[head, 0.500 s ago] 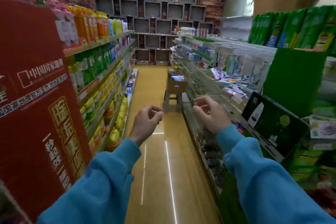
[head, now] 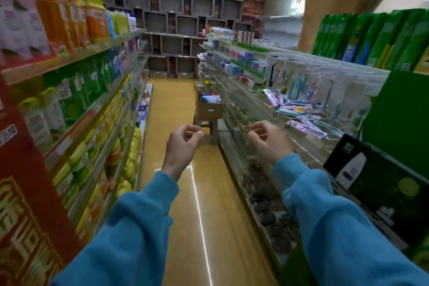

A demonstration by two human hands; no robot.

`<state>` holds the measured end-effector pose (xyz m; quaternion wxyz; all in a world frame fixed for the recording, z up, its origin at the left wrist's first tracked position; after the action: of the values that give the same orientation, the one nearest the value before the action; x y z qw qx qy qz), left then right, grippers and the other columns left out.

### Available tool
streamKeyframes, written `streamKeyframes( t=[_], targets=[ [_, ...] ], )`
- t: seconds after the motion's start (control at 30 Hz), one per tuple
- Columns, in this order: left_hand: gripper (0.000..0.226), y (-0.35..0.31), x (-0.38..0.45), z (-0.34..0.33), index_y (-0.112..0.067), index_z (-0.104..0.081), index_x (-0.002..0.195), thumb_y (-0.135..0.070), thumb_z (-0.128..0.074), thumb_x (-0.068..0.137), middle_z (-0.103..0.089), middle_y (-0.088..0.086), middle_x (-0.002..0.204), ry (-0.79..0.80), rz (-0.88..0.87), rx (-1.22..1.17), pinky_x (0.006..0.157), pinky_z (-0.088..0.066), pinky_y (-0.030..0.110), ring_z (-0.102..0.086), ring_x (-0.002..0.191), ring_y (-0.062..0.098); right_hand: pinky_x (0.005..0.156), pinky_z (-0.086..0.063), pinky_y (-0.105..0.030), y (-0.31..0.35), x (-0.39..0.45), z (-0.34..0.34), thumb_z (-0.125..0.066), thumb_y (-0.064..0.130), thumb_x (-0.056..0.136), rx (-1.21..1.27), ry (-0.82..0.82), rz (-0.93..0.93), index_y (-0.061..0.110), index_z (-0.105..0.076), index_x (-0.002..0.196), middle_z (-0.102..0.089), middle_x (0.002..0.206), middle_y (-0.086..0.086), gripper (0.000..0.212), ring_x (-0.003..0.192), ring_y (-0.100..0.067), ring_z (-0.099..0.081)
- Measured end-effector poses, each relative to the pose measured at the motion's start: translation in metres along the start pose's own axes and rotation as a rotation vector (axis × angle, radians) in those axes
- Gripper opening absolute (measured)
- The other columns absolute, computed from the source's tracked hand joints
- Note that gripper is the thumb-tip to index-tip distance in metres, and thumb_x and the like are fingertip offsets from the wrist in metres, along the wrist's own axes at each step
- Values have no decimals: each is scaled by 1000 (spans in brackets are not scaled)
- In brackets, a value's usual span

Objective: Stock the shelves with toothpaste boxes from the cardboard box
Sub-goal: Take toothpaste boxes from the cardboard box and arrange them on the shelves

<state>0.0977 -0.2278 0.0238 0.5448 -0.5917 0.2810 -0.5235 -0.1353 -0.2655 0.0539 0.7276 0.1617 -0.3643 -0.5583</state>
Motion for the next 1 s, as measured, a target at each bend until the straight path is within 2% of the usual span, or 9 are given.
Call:
streamKeyframes(
  t=[0.07,0.17,0.3,0.53,0.7,0.83,1.0],
  targets=[
    [13,13,27,-8,-19,-67,106,-28,-61,98,-69,1,95,12,-2,11,67,-47,21,-65,88,13,91,-55,-33,-14,27,-14,-57,30,97,-38,-3,-37,19,-58,121,-64,108,1,26,100,-15,-62],
    [13,35,74,-20,-20,-66,107,-28,-62,98,-68,-1,95,19,-18,54,69,-49,21,-65,89,12,93,-56,-39,-38,72,-37,-58,28,97,-6,-11,-82,19,-58,120,-64,107,2,24,101,-16,-62],
    [8,68,153,-41,-21,-65,103,-25,-63,97,-68,-2,91,6,-62,139,70,-52,20,-65,86,10,91,-56,-34,-76,148,-68,-59,26,97,18,-10,-101,20,-59,117,-63,102,4,21,99,-15,-63],
    [3,115,304,-73,-24,-64,98,-26,-65,95,-66,-7,86,16,-54,298,61,-44,9,-62,81,5,90,-52,-32,-129,299,-116,-60,31,96,64,91,-126,22,-56,122,-62,106,4,28,100,-13,-60],
    [3,151,393,-75,-25,-66,95,-27,-66,93,-67,-3,88,3,-30,358,72,-53,26,-63,84,13,90,-52,-32,-149,391,-147,-58,31,97,61,154,-113,20,-59,120,-63,109,2,26,102,-15,-61],
    [3,186,462,-79,-25,-64,96,-26,-65,94,-65,-5,89,13,-19,398,70,-50,24,-62,85,11,89,-52,-31,-166,459,-178,-57,30,98,70,154,-118,19,-59,118,-63,110,0,23,102,-16,-61],
    [9,236,561,-80,-22,-63,104,-27,-64,96,-64,-5,91,48,-57,427,73,-54,25,-62,86,9,80,-49,-22,-183,546,-231,-55,27,99,68,131,-125,20,-59,116,-63,104,3,19,97,-12,-61]
  ],
)
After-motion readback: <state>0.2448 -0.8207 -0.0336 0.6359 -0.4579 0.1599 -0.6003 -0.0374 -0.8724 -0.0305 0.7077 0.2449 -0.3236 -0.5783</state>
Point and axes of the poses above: each hand's wrist, its own x-axis towards the middle knuckle, its own z-axis out of the back of the hand, y = z × x, the point moved 3 cm from there along x, towards the middle knuckle
